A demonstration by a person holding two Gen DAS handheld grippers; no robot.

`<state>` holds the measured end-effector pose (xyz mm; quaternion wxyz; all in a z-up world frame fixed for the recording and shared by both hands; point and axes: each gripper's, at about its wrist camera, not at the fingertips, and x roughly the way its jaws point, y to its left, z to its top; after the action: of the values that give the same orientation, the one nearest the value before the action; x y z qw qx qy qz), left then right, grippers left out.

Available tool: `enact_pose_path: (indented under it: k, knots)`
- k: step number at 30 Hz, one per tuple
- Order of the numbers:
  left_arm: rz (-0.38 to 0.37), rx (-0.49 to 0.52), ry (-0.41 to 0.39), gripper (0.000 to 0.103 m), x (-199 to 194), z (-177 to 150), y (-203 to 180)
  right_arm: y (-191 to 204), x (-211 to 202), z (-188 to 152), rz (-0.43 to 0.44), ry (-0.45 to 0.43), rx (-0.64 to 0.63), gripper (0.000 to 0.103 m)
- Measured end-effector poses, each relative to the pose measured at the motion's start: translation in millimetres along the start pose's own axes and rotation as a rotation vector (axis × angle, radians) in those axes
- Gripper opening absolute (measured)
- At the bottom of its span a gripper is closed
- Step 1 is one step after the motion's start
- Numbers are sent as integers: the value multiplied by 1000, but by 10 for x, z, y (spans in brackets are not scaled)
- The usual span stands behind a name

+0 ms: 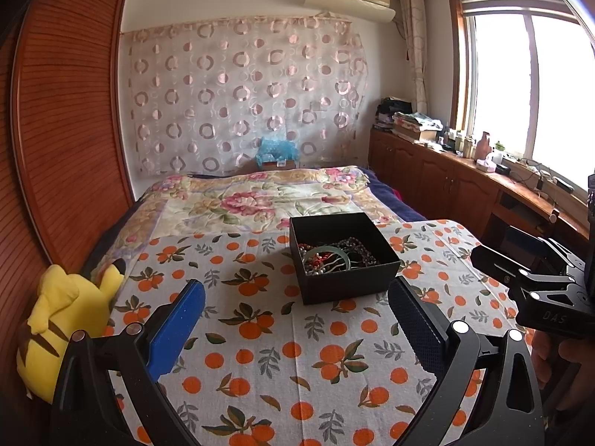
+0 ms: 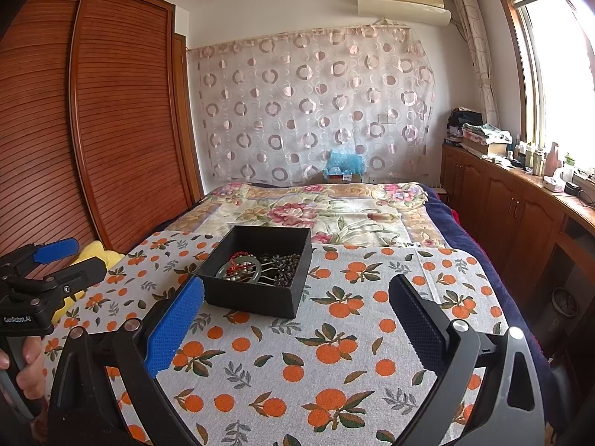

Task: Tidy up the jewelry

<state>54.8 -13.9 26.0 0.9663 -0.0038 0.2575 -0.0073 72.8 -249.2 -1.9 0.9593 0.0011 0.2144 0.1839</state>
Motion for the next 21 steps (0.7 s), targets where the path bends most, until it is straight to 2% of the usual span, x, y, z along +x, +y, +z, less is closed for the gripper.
enact_pose_path:
  k: [21]
  knots:
    - [-1, -3, -1, 95, -12, -5, -4, 3, 16, -5, 1, 1, 3, 100]
